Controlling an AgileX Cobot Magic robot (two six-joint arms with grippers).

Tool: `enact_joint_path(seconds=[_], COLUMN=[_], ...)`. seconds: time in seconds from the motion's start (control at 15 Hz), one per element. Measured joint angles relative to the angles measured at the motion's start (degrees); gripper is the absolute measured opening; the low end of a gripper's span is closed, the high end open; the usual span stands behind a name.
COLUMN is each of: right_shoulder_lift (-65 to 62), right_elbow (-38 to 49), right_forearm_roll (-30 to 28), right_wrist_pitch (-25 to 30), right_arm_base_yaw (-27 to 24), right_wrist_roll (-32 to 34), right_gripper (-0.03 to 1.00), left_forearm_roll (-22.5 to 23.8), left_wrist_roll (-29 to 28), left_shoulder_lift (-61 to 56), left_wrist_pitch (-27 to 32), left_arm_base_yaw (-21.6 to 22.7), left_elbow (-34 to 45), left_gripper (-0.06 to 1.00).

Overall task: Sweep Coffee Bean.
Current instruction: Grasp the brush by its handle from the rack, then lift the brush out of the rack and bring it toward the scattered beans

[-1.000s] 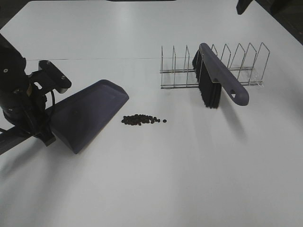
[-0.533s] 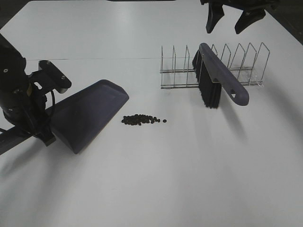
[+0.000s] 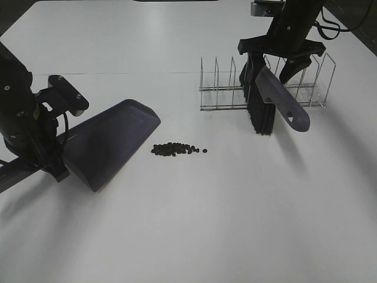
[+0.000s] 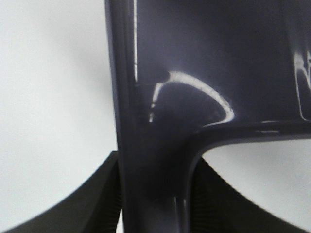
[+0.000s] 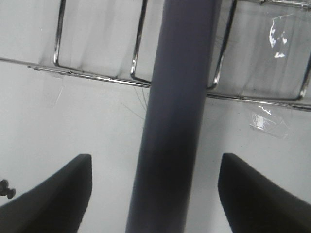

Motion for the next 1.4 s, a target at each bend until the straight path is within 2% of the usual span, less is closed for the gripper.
enact_joint_path(seconds=[0.33, 0.6, 0.67, 1.13, 1.4], right_shoulder_lift=[2.1, 2.1, 2.1, 1.3, -5.0], right_elbow=[0.0, 0.0, -0.1, 0.0, 0.0], right_forearm_roll=[-0.7, -1.0, -1.5, -1.4, -1.4], right_wrist_pitch=[0.0, 0.0, 0.0, 0.2, 0.3], right_arm_base_yaw=[0.0, 0.0, 0.0, 0.0, 0.0], right_wrist_roll=[-0.5, -0.5, -0.4, -0.4, 0.0], right_gripper=[0.60, 0.44, 0.32, 0.32, 0.32], left_forearm_roll=[0.0, 0.0, 0.0, 0.0, 0.0], left_wrist_roll=[0.0, 0.0, 0.0, 0.0, 0.0], left_shoulder_lift=[0.0, 0.0, 0.0, 0.0, 0.0], left_wrist_pitch=[0.0, -0.2, -0.4, -0.5, -0.6], left_arm_base_yaw=[0.0, 0.0, 0.0, 0.0, 0.0], left_elbow=[0.0, 0.0, 0.0, 0.0, 0.0], left_gripper=[0.35, 0.35, 0.35, 0.35, 0.35])
